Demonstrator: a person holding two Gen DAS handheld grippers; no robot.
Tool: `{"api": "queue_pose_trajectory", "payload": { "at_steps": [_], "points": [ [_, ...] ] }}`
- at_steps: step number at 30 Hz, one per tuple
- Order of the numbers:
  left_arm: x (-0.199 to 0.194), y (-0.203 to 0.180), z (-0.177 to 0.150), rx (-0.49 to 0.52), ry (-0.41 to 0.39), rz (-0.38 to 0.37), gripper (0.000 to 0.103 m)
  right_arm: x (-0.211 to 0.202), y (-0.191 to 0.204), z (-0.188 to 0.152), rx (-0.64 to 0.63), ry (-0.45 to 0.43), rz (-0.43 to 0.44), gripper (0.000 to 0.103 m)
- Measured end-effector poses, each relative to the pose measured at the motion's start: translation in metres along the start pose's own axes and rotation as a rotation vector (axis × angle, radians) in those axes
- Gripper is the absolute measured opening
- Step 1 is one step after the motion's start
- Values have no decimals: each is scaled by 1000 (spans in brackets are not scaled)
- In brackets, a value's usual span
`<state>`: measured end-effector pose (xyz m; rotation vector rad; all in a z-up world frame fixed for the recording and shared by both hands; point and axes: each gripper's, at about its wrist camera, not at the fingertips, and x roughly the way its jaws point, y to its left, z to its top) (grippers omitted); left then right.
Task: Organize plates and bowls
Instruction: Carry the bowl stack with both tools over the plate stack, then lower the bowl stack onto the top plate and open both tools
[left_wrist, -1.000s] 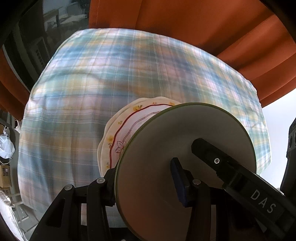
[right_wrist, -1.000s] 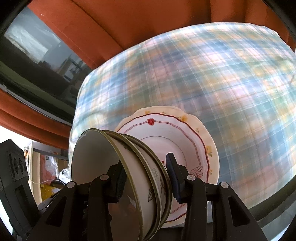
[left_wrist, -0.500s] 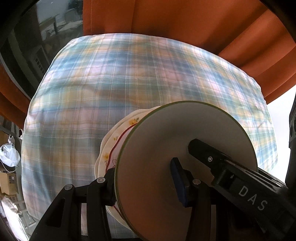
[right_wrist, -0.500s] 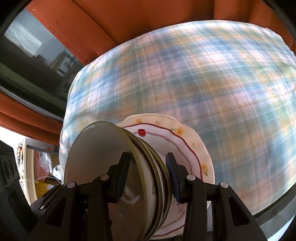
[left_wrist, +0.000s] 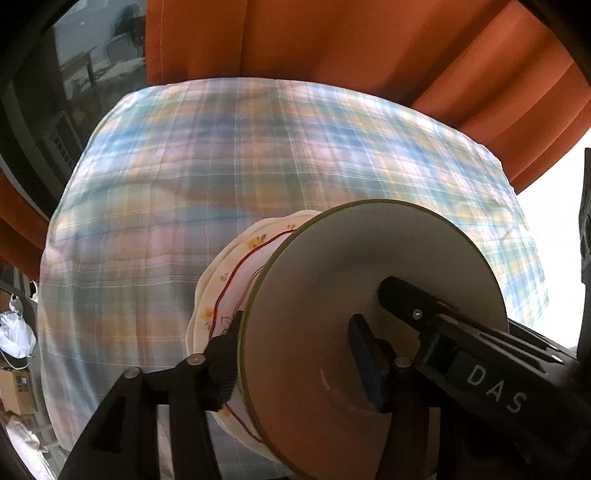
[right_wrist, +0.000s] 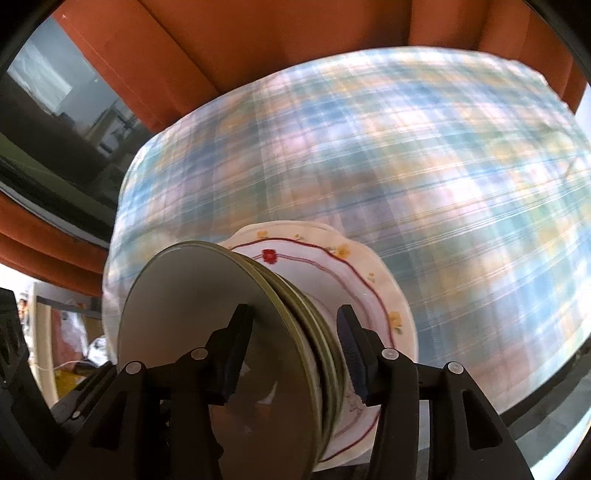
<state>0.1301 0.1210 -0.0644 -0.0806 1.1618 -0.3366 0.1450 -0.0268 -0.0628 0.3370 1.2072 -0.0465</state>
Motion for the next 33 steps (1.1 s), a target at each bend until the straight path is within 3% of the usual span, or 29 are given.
{"api": "queue_pose_trajectory", "payload": {
  "at_steps": [5,9,12,17,23,33],
  "points": [
    [-16,1,-8,-24,-72,57,77,-12,-5,-4,-16,-47,-17,66],
    [-29,-3,-14,-49,-135,85,78,-22,-3,-6,-53,-81,6,67],
    [-46,-9,-23,-60,-258,98,78,-33,-3,-7,-89,-118,39,68],
    [-69,-28,-34,-46,-359,167,82,-61,-11,-12,-172,-215,74,76],
    [-82,-53,-47,-38,-429,222,87,-90,-30,-22,-205,-290,110,77],
    [-83,-90,-83,-56,-506,273,90,-123,-82,-46,-232,-440,49,85]
  ]
}}
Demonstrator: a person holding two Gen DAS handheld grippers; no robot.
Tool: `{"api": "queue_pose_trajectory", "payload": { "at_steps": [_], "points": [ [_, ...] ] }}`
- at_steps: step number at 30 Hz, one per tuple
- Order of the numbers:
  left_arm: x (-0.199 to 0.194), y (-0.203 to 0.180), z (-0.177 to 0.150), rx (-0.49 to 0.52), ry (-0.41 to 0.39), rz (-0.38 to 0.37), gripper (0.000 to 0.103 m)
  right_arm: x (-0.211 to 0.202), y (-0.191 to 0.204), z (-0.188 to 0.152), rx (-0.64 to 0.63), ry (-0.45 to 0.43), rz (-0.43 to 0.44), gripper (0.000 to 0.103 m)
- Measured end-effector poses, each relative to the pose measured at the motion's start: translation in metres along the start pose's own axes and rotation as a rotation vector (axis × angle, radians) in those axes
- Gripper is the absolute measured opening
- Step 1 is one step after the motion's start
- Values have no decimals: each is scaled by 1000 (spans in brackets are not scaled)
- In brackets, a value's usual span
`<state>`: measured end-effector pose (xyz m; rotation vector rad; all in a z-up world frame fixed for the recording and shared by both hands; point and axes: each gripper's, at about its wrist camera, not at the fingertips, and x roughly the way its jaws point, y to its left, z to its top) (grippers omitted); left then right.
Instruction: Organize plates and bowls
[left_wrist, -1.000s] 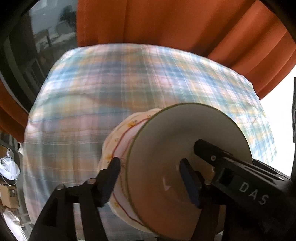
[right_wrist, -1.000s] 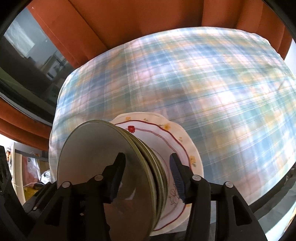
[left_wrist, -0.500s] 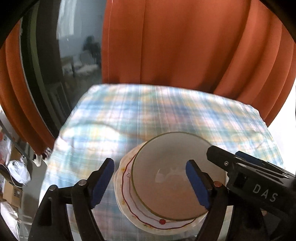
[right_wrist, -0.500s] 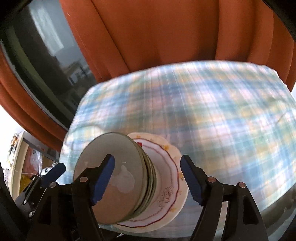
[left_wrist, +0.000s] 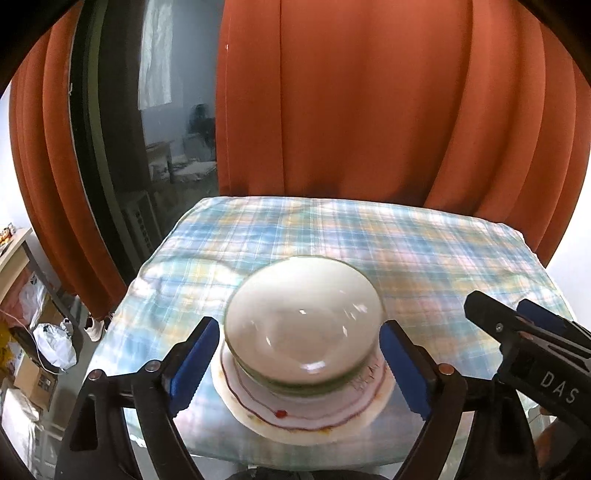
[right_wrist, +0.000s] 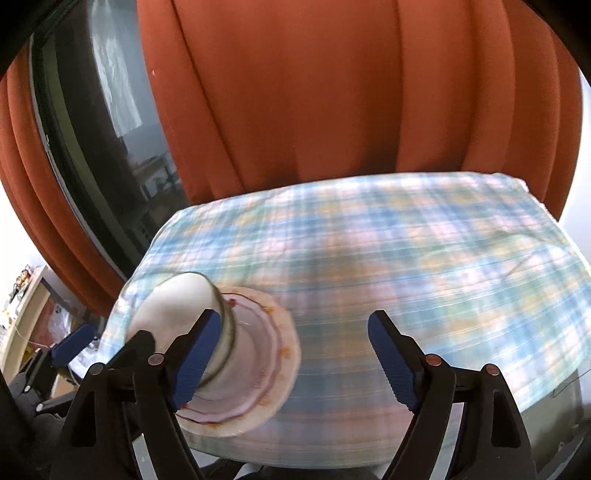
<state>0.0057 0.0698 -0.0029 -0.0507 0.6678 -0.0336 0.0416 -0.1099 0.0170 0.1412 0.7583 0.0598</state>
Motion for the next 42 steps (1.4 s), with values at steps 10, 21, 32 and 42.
{"api": "queue_pose_trajectory", "payload": {
  "at_steps": [10,21,32,42],
  "points": [
    [-17,-26,-43,-20,-58,9,97,-31,-46,-41,-50,-73,-58,89],
    [-24,-56,-77,20,-39,0,98,-47,-77,-84,-75,-114,-115,89],
    [-29,-65,-84,39,-40,17,98,-54,-92,-98,-36,-90,-108,94],
    [-31,-64,-80,36,-48,15,98,-60,-92,-94,-46,-115,-88,98]
  ]
}}
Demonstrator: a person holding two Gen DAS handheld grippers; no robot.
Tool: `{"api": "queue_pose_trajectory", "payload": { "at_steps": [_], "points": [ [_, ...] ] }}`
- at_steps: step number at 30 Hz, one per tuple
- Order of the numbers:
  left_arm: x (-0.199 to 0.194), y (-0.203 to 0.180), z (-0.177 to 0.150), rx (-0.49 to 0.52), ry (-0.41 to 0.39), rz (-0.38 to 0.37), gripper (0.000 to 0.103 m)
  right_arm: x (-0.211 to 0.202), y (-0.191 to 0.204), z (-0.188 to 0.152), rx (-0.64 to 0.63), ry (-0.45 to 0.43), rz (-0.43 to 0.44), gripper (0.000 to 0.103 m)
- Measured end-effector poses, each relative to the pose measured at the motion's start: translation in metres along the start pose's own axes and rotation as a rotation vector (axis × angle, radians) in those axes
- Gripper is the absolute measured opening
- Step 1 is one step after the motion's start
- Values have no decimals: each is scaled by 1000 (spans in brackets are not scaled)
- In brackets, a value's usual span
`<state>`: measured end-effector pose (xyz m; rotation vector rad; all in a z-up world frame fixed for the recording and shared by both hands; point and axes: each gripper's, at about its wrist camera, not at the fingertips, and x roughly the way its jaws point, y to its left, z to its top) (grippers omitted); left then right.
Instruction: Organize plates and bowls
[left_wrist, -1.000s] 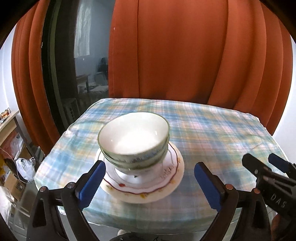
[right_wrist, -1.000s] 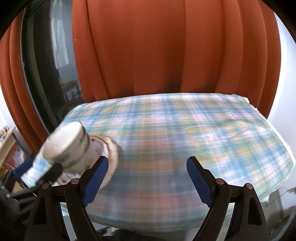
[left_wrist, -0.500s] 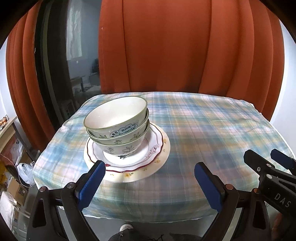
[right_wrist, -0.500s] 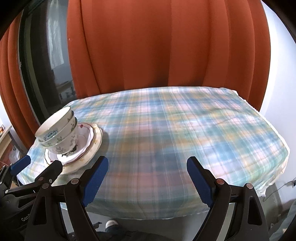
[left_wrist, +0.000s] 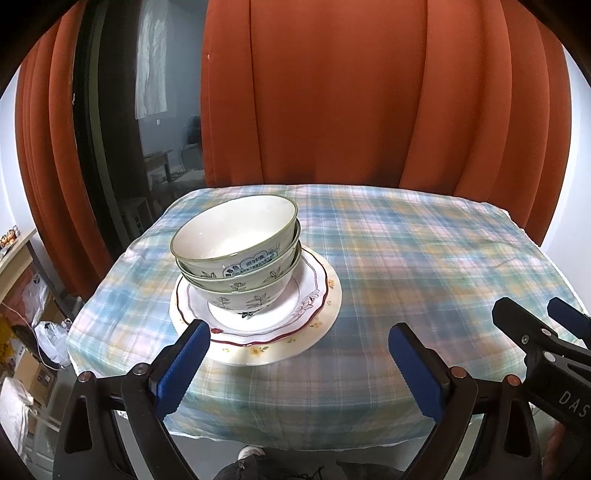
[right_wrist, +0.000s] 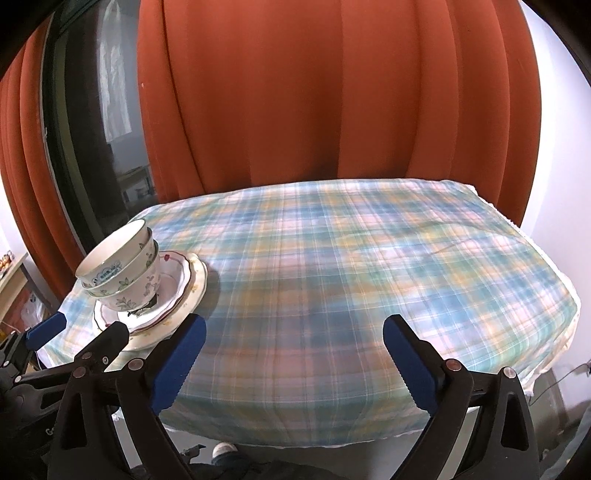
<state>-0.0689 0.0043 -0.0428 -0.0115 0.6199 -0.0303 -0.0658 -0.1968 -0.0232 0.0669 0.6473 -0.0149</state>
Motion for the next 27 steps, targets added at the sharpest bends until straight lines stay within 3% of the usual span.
{"api": "queue_pose_trajectory", "payload": {
  "at_steps": [27],
  "points": [
    [0,-3,2,11,-8,-3,98,1,-2,0,16,-4,-16,101]
  ]
}}
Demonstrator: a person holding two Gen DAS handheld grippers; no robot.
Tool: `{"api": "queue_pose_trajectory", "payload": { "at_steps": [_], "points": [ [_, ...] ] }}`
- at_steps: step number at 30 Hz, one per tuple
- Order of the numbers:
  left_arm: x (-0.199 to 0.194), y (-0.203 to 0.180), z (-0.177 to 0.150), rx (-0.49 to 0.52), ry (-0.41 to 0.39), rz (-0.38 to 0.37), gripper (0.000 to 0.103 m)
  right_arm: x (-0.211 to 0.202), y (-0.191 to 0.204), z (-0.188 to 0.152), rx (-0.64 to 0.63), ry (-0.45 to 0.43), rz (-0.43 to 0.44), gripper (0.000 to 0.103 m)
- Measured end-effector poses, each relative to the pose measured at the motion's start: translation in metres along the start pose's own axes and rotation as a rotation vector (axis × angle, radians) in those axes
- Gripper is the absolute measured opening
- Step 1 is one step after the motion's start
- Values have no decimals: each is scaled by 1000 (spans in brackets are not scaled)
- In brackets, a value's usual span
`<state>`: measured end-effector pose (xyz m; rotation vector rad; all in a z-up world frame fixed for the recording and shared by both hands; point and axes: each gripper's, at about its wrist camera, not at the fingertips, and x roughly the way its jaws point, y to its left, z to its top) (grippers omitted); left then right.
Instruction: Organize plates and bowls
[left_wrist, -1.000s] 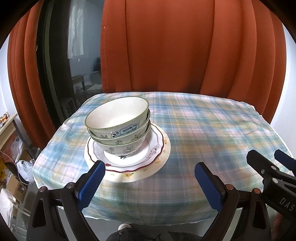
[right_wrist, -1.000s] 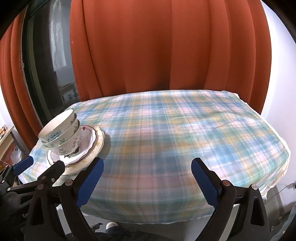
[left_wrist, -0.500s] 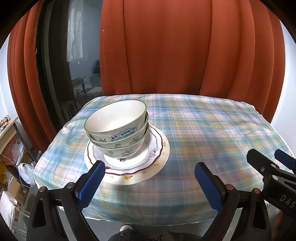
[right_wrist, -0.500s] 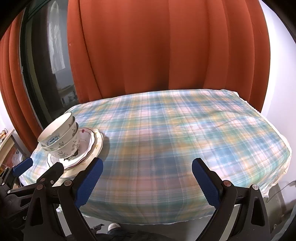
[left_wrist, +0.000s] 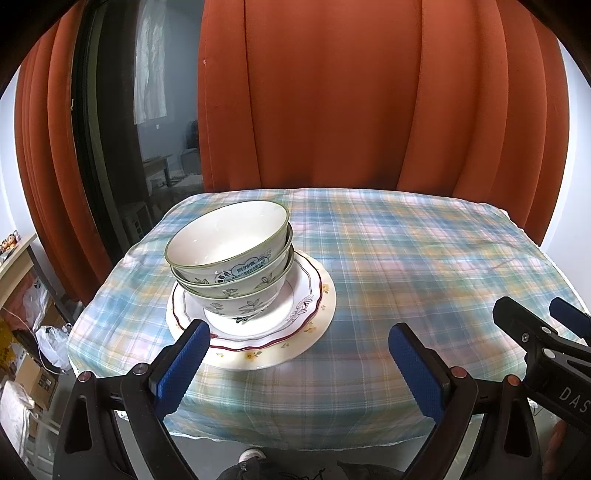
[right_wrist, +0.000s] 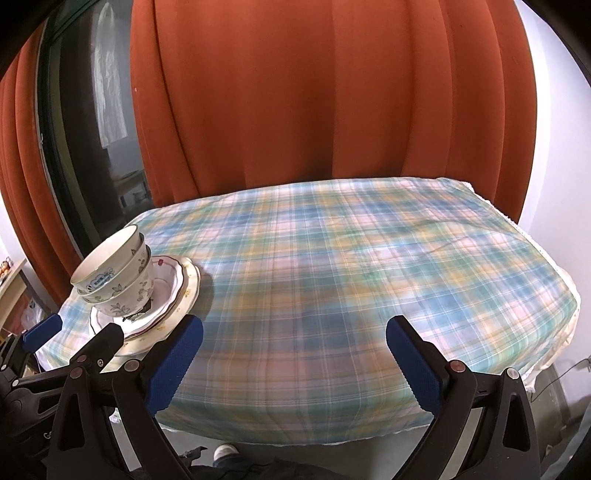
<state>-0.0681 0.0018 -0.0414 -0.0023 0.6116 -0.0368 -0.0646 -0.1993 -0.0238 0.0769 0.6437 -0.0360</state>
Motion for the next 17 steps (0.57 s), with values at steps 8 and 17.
{"api": "queue_pose_trajectory", "payload": {
  "at_steps": [8,17],
  "points": [
    [0,0,0,3,-4,0,98,1,0,0,1,0,0,101],
    [1,-3,2,2,3,-4,98,1,-3,0,5,1,-2,101]
  ]
}}
